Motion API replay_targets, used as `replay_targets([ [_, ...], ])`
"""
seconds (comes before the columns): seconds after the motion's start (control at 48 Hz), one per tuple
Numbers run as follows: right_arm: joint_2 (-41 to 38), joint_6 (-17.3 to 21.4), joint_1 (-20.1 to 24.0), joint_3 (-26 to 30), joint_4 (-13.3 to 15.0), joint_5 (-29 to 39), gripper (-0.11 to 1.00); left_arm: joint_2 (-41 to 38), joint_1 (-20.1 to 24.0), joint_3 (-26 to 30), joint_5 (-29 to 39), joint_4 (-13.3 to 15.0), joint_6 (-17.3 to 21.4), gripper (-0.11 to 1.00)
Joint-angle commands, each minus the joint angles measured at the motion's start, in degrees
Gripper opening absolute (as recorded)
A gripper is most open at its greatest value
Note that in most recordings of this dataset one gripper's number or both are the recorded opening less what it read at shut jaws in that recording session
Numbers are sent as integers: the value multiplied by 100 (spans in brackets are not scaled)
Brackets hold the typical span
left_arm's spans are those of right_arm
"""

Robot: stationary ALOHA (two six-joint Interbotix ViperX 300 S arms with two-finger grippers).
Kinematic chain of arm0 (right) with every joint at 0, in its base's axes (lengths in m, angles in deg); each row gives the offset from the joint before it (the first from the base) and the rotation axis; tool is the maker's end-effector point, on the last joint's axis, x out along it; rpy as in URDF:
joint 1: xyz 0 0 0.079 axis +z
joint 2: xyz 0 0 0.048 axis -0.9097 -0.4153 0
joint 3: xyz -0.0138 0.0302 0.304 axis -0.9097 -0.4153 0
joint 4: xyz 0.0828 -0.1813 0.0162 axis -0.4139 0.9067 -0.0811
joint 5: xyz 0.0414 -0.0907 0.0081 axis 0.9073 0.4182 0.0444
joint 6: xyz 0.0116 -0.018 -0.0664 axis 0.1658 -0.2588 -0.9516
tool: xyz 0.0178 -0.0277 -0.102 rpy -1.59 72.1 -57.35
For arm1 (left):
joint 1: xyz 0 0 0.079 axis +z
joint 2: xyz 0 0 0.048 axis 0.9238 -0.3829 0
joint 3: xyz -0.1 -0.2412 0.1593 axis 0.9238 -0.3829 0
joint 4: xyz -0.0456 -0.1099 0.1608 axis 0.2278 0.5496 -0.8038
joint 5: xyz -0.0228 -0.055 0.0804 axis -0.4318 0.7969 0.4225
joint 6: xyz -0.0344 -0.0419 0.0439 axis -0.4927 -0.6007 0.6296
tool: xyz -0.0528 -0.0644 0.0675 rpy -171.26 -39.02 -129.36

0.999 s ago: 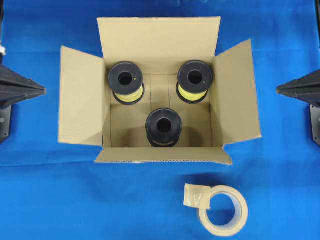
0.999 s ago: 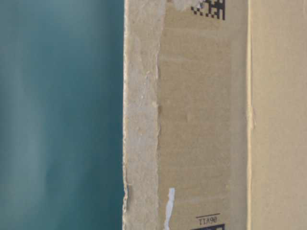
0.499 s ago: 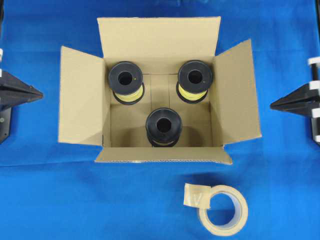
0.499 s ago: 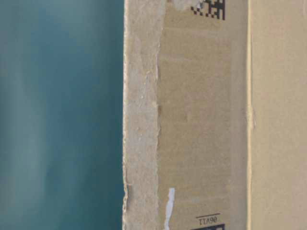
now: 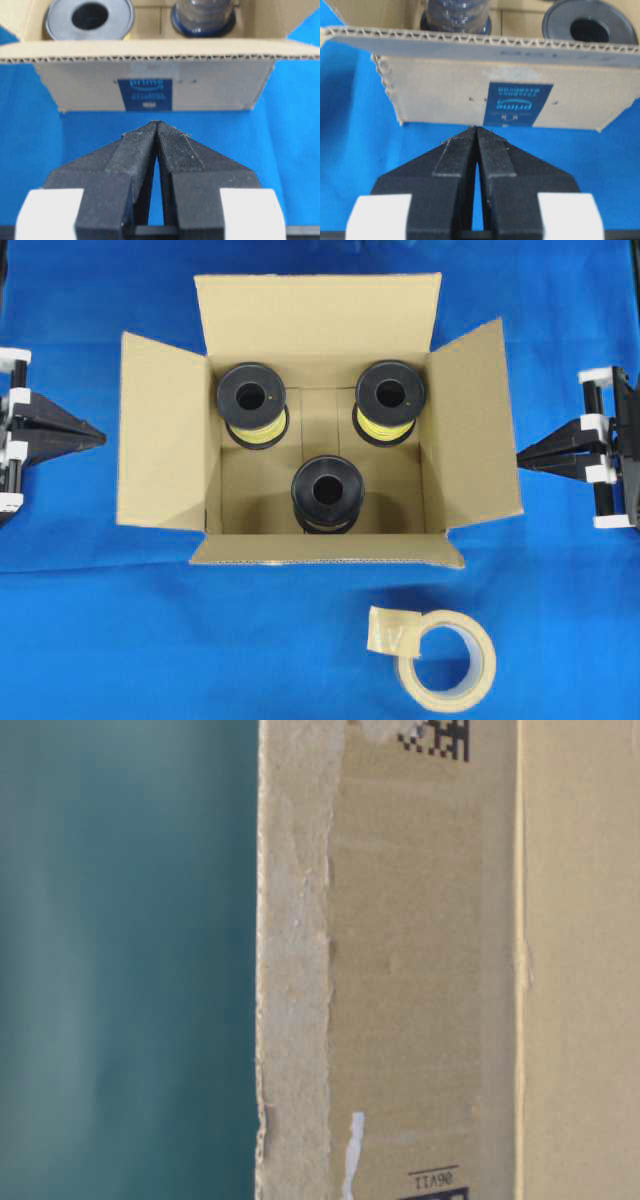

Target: Close the cardboard box.

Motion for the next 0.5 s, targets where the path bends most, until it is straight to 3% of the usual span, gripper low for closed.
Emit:
replay_targets([
  [0.0,-79,9,-9,167,9,-229,0,-158,18,53,-501,0,26,0],
  [0.166,-466,-70,-9,404,114,-659,0,-809,18,88,-1459,0,88,0],
  [0.479,-1415,-114,-9,914,281,-1310,0,-2303,18,756,-1828,0,114,0],
])
